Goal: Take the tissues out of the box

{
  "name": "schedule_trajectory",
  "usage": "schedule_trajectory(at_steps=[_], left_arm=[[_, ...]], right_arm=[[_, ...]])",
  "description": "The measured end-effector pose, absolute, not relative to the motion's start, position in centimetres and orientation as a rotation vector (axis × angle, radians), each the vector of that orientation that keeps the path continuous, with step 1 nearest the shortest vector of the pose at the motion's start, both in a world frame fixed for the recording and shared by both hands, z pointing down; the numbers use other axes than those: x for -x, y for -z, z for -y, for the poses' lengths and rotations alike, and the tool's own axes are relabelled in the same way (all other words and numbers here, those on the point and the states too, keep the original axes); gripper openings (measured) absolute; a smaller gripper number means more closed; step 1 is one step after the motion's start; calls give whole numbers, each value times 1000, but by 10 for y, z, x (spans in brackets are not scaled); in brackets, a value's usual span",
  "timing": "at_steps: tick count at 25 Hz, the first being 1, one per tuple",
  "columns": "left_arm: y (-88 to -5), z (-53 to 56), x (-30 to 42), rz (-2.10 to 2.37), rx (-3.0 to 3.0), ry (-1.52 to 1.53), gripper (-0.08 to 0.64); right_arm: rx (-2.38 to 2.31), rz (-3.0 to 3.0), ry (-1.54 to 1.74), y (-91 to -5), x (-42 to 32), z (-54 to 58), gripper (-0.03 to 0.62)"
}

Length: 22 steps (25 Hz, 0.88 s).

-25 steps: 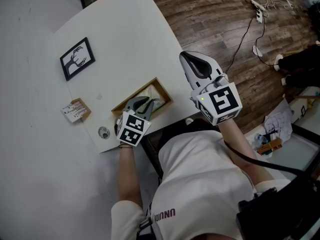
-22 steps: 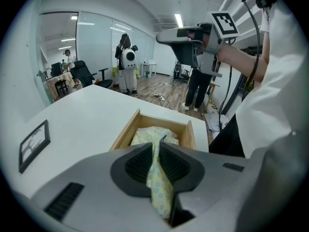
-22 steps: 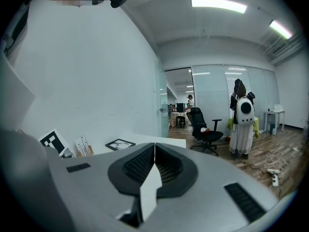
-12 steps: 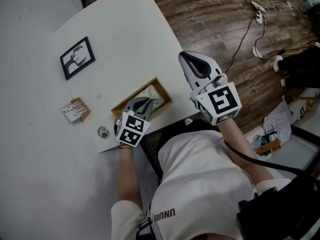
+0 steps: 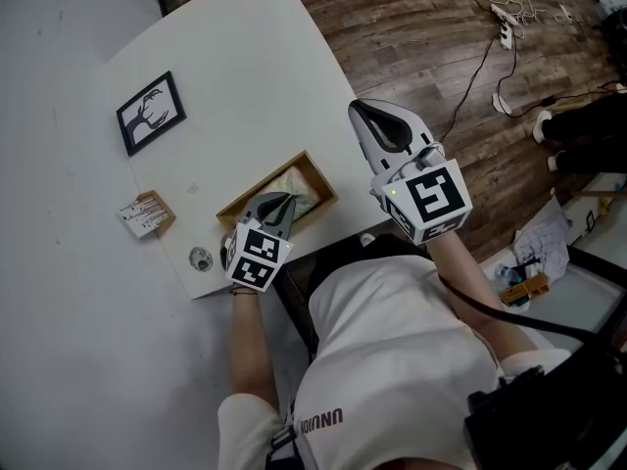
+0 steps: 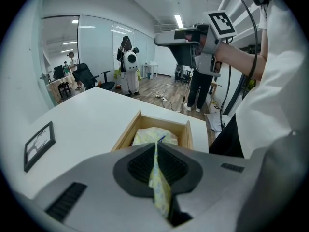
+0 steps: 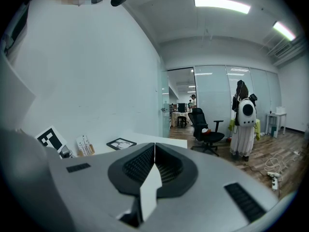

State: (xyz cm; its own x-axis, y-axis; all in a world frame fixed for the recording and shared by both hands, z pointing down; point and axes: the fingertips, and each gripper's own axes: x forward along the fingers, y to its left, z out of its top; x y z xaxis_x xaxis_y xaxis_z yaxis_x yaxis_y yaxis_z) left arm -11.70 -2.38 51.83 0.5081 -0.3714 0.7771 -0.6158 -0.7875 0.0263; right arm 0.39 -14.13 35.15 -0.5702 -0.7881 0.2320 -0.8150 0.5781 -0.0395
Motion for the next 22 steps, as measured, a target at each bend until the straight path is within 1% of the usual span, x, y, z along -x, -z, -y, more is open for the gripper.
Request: schedule_trajectory(at_steps=[22], left_arm=[[-499, 20, 123, 923, -2440, -1122, 15]], right_arm=[[-1312, 2649, -207, -348, 2, 135, 21]])
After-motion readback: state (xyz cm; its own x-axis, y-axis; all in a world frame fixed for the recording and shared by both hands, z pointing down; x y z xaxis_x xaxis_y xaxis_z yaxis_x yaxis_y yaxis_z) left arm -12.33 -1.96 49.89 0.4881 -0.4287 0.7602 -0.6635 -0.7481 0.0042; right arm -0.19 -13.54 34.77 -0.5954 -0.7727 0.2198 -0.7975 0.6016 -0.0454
